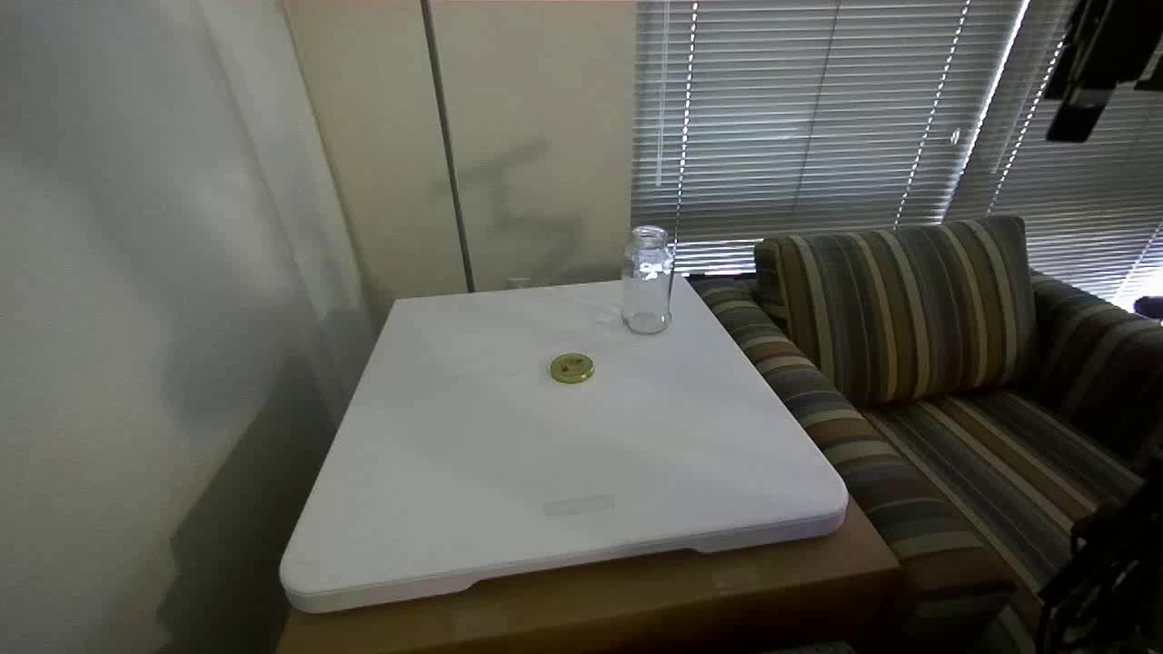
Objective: Pick the cap and put it on top of the bottle
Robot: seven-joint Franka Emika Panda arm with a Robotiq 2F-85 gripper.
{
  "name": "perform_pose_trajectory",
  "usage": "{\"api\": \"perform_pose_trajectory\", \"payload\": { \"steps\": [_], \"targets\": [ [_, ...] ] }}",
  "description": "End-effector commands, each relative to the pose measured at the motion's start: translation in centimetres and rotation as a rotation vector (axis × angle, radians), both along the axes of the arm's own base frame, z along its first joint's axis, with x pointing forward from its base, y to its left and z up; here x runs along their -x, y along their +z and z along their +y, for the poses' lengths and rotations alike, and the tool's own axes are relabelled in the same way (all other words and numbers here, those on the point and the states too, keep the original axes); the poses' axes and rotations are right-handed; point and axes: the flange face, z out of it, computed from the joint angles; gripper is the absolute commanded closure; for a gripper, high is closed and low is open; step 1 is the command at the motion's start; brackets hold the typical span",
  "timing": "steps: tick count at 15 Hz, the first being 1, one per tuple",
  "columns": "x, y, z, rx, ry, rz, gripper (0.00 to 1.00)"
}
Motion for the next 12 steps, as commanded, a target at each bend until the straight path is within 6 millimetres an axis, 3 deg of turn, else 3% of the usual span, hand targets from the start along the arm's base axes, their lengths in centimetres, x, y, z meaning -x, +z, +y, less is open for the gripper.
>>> {"api": "perform_pose_trajectory", "payload": {
  "steps": [1,12],
  "targets": [
    [0.0,0.1,0.0,0.0,0.0,0.001,0.0],
    [-2.5,-1.0,1.8,-0.008,0.06,0.027,0.0]
  ]
}}
